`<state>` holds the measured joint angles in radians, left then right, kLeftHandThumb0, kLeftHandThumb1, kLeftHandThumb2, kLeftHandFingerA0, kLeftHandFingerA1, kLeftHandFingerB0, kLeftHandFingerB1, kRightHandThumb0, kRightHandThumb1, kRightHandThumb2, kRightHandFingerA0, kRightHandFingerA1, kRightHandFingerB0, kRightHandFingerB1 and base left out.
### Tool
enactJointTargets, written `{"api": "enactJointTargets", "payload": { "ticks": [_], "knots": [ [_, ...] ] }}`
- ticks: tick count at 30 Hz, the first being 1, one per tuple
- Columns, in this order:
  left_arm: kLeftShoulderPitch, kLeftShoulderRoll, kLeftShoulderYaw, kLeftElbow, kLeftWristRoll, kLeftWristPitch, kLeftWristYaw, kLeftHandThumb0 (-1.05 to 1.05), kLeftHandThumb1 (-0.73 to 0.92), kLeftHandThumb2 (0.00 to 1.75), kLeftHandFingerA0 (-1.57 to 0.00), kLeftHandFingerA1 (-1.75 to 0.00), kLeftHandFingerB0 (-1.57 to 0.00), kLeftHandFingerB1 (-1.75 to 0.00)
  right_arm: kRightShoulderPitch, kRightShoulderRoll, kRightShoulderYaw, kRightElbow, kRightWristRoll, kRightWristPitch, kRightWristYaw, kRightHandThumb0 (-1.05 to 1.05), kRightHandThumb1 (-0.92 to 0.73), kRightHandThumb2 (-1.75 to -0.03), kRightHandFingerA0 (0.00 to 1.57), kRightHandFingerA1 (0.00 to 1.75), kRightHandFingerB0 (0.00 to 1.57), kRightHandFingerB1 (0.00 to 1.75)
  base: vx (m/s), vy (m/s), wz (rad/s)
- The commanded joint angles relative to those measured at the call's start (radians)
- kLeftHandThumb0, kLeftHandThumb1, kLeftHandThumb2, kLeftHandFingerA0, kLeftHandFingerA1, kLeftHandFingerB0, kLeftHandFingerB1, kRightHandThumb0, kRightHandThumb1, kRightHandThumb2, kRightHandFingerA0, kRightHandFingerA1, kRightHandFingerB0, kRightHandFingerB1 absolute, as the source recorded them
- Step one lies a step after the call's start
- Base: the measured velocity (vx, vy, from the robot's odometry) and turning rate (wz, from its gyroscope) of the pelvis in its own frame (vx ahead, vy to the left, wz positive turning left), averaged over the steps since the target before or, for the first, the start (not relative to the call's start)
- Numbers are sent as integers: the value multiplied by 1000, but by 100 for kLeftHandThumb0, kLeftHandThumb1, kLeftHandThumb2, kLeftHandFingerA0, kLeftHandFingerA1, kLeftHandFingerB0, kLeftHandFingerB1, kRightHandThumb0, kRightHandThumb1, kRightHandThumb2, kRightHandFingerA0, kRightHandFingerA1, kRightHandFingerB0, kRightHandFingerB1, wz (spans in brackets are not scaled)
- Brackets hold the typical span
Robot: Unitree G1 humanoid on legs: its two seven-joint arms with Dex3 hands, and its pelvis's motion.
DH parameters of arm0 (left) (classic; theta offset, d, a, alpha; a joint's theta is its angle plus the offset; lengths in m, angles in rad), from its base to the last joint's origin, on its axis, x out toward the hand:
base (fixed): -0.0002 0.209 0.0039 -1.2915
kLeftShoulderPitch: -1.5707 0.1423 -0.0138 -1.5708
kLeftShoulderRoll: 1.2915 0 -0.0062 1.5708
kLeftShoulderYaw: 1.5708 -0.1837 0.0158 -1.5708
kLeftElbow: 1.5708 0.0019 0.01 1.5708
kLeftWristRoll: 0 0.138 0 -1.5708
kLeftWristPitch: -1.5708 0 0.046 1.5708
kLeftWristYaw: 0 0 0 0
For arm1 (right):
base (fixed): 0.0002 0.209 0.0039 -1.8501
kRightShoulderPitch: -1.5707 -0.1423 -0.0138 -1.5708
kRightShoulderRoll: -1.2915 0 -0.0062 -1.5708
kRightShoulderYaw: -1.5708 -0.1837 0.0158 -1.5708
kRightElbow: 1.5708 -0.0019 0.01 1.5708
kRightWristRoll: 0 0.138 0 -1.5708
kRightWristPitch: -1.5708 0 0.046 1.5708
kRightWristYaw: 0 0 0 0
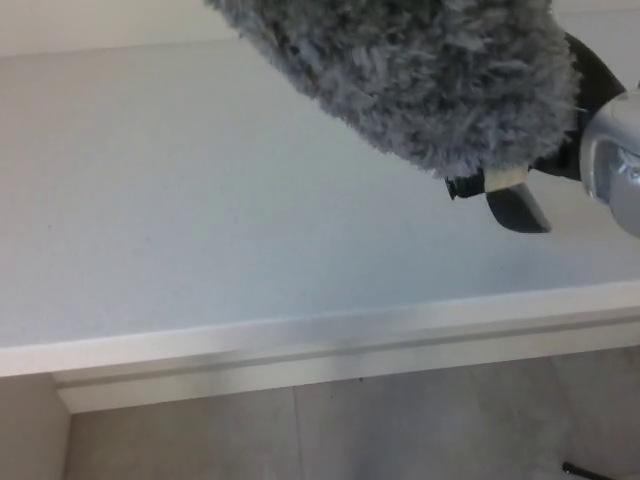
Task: Pick up a grey duster using the right hand and walk towards the window and then clean the window using the duster
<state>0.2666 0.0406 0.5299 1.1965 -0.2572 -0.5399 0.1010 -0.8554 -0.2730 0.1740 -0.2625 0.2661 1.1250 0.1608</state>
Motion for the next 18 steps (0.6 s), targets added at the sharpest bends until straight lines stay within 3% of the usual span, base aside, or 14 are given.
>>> {"api": "enactJointTargets", "payload": {
  "ticks": [1,2,5,6,8,9,11,12,13,15,16,17,18],
  "knots": [
    [12,4,3,1,-10,-52,-13,-7,63,89,-105,-120,-92,-101,-148,-82,241,358,-274,-258,-20,-33,-54,-114,110,155,92,148,0,0,0],
    [11,4,4,7,-11,-52,-16,-7,66,86,-105,-118,-93,-99,-169,-70,252,425,-277,-252,-22,-36,-77,-89,93,173,74,151,0,0,0],
    [9,7,9,23,-16,-53,-31,-7,67,84,-107,-118,-93,-100,-198,-53,267,559,-282,-288,-18,-31,-74,-89,93,175,77,151,0,0,0],
    [2,17,21,39,-29,-35,-46,-8,69,78,-108,-112,-90,-91,-218,-50,333,676,-335,-325,-29,-44,-84,-65,91,175,73,159,0,0,0],
    [0,20,25,44,-32,-27,-47,-8,69,78,-108,-111,-91,-94,-235,-43,373,769,-364,-351,-32,-44,-84,-65,91,175,79,148,0,0,0],
    [0,25,21,45,-26,-28,-38,-7,64,83,-108,-114,-94,-97,-252,-46,464,825,-419,-351,-18,-42,-84,-69,82,173,65,124,0,0,0],
    [-4,25,20,46,-23,-29,-34,-7,64,83,-108,-114,-94,-97,-266,-49,503,856,-442,-357,-13,-42,-84,-69,82,173,65,124,0,0,0],
    [-3,25,20,45,-24,-30,-34,-7,65,83,-107,-114,-92,-96,-271,-53,546,891,-466,-380,2,-43,-83,-69,81,145,70,93,0,0,0],
    [1,22,22,44,-26,-37,-39,-5,65,86,-109,-115,-94,-101,-274,-46,591,932,-493,-388,3,-41,-70,-110,79,86,52,68,0,0,0],
    [7,18,23,43,-28,-47,-45,-5,65,86,-109,-115,-94,-101,-280,-36,655,997,-527,-400,1,-41,-70,-110,79,86,52,68,0,0,0],
    [13,8,29,32,-38,-55,-54,-7,61,93,-110,-117,-95,-99,-283,-14,660,1040,-519,-367,-2,-41,-88,-67,63,120,42,53,0,0,0],
    [17,3,23,26,-31,-60,-47,-6,64,88,-107,-117,-93,-100,-285,-10,668,1065,-520,-367,-1,-41,-86,-68,65,134,46,54,0,0,0],
    [19,1,21,24,-27,-62,-44,-6,64,88,-107,-117,-93,-100,-287,-8,673,1078,-520,-371,-1,-41,-86,-68,65,134,46,54,0,0,0]
  ]
}}
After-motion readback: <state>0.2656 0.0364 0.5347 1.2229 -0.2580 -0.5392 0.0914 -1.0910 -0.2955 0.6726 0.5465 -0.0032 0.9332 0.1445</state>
